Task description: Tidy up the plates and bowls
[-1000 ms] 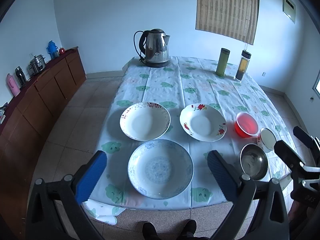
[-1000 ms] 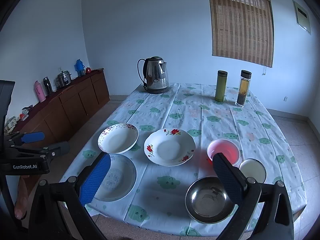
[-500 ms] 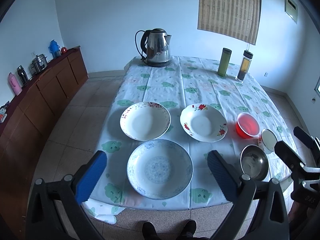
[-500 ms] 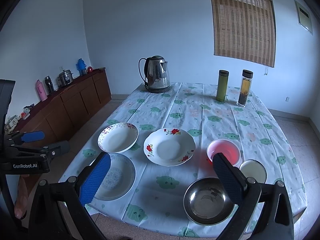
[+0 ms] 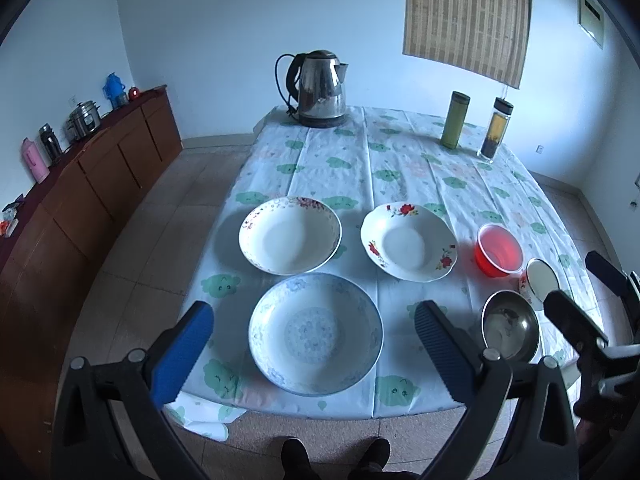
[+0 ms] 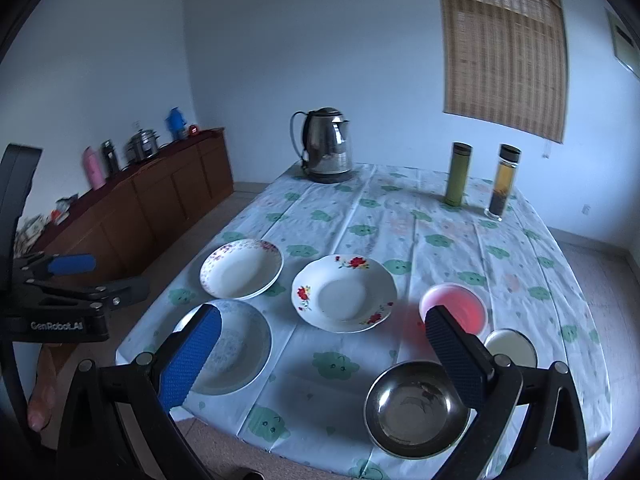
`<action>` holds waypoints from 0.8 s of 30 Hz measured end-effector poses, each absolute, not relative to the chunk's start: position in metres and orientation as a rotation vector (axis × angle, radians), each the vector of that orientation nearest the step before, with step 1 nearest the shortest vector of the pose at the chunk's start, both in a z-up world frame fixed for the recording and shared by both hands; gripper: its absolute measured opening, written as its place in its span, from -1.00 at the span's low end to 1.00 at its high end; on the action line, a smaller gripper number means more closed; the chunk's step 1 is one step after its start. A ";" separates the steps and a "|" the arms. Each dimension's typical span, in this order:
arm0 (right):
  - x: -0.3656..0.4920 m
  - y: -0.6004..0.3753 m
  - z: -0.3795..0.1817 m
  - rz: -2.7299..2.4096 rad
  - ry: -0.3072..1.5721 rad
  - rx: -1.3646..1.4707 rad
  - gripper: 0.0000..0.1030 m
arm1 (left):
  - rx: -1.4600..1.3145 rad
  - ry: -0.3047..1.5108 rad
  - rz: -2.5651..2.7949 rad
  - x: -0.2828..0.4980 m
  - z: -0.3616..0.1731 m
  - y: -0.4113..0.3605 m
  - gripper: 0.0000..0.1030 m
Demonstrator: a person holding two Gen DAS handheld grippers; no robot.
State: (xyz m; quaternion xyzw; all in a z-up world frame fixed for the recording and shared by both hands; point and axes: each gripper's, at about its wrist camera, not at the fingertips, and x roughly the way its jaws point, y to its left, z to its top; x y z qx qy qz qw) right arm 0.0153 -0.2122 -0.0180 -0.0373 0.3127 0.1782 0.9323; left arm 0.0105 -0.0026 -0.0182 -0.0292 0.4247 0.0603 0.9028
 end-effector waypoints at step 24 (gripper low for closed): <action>0.051 -0.193 -0.025 0.524 0.714 -0.044 0.99 | -0.123 0.981 0.225 0.021 -0.051 0.009 0.98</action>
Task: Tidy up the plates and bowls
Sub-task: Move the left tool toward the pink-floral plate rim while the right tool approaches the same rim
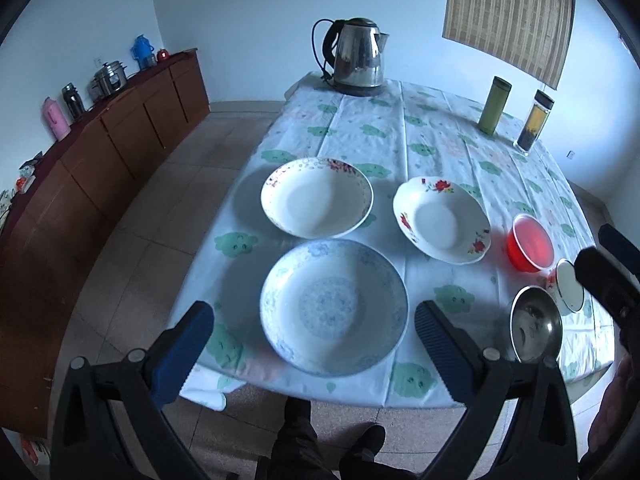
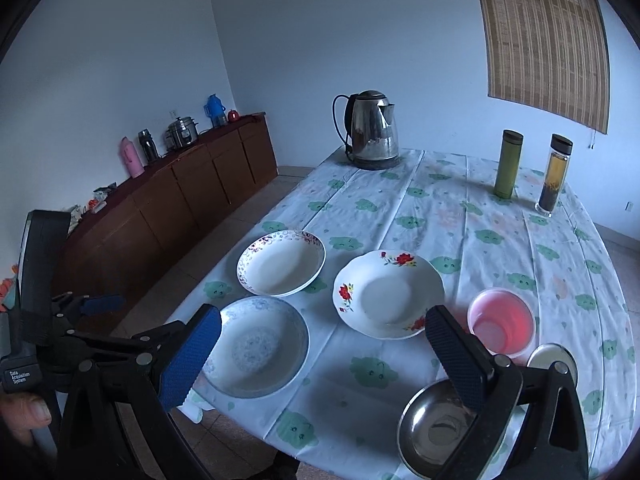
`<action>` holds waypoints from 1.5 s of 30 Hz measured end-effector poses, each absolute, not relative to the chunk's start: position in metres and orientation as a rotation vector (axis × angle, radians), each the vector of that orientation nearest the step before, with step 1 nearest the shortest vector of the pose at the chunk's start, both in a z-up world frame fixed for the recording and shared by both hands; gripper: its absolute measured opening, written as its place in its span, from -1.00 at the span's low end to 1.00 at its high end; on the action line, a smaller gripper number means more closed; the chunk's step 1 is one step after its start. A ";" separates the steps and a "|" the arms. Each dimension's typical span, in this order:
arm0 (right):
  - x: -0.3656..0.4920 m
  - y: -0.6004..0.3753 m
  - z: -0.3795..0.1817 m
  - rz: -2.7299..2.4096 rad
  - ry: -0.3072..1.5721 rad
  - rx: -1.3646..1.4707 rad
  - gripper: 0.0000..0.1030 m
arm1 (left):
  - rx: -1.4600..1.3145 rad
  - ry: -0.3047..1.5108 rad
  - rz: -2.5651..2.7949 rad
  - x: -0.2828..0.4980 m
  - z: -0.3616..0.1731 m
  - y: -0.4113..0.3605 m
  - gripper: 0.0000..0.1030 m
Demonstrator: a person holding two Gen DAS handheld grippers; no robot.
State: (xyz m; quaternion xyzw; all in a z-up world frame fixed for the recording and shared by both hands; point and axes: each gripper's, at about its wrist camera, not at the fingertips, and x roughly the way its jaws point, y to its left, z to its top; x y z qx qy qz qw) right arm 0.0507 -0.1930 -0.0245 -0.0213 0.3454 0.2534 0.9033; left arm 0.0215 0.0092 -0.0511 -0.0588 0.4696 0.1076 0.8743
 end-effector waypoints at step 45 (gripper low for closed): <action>0.226 -0.038 -0.150 0.365 1.097 -0.093 0.44 | -0.145 1.185 0.107 0.183 -0.161 0.140 0.65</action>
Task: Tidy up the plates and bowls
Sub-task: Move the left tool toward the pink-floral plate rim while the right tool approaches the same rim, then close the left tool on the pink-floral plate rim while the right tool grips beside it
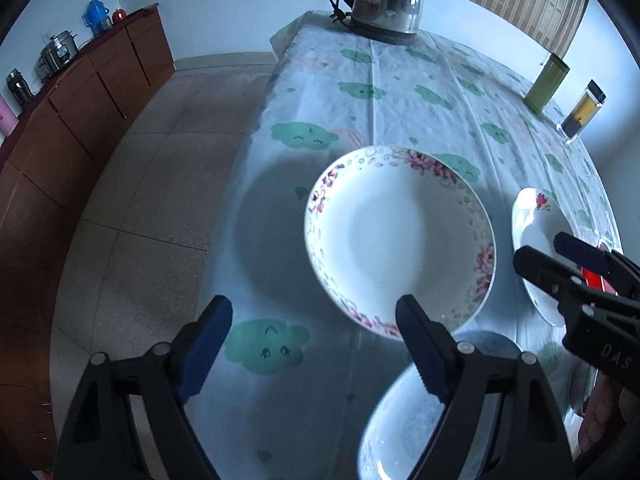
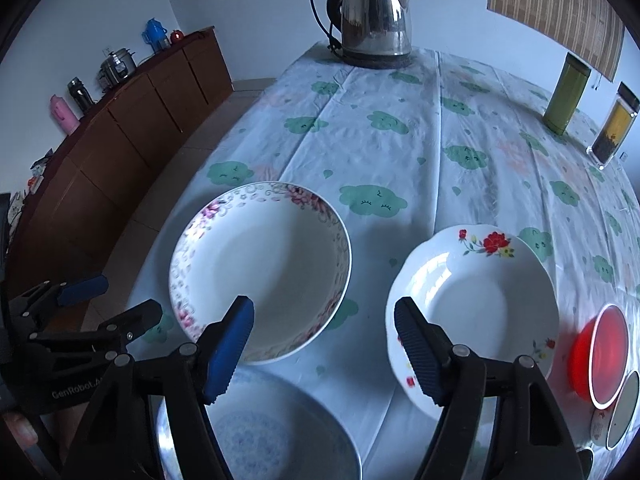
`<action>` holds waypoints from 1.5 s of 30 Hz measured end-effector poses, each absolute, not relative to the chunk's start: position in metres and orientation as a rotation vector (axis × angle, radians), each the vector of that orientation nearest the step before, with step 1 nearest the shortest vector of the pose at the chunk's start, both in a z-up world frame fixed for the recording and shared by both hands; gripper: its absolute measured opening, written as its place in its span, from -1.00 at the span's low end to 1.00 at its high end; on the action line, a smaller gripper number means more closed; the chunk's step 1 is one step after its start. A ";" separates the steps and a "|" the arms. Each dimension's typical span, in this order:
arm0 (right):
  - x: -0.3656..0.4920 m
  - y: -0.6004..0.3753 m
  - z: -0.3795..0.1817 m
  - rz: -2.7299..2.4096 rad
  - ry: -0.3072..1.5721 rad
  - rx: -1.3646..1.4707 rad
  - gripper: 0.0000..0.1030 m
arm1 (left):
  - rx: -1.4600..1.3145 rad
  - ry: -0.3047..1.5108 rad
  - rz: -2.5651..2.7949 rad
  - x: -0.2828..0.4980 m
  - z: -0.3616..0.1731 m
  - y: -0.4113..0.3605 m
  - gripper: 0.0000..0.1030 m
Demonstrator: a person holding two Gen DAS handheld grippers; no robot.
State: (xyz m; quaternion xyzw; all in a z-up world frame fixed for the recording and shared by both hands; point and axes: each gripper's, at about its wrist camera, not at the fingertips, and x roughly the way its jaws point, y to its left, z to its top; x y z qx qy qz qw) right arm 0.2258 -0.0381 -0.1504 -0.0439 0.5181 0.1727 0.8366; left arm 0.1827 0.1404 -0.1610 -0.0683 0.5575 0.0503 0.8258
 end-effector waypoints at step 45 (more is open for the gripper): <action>0.297 -0.024 -0.225 0.420 1.318 -0.074 -0.58 | -0.147 1.287 0.079 0.231 -0.209 0.136 -0.62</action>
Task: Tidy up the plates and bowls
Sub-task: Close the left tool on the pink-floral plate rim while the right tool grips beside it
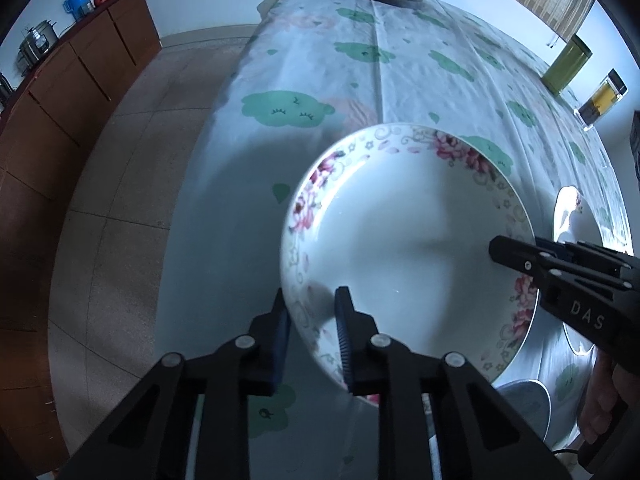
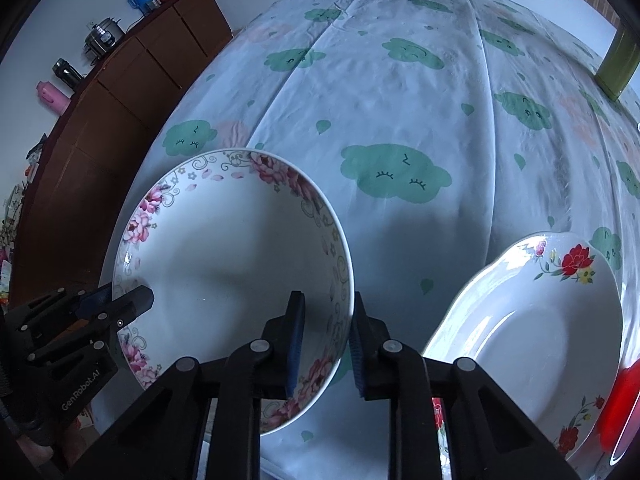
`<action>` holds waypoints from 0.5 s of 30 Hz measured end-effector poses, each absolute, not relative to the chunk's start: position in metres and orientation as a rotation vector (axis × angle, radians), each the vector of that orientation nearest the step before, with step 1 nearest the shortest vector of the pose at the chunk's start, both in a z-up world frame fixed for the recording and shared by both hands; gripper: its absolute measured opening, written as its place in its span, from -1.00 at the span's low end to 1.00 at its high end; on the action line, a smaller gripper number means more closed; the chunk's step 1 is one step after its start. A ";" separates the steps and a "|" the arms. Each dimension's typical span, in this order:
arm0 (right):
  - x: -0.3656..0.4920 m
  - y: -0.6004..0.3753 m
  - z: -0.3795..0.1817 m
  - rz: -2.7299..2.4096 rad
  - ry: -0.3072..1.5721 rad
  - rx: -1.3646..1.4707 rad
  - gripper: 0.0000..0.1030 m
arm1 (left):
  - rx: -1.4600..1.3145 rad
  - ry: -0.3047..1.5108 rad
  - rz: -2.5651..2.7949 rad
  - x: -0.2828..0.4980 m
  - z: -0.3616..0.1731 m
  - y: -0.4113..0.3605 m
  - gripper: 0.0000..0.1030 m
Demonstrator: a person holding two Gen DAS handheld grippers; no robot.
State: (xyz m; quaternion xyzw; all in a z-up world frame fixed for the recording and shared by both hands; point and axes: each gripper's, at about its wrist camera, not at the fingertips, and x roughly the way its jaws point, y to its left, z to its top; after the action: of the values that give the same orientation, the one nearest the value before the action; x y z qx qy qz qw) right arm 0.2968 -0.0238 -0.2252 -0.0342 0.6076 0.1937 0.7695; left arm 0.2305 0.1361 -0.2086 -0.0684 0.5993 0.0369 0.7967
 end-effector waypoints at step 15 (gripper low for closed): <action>0.292 -0.025 -0.211 0.437 1.281 -0.102 -0.60 | -0.107 1.246 0.097 0.226 -0.195 0.131 -0.62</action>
State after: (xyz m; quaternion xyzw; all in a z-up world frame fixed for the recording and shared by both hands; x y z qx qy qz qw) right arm 0.2921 -0.0246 -0.2113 -0.0474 0.5923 0.2021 0.7785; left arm 0.2263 0.1312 -0.1955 -0.0499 0.5830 0.0454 0.8097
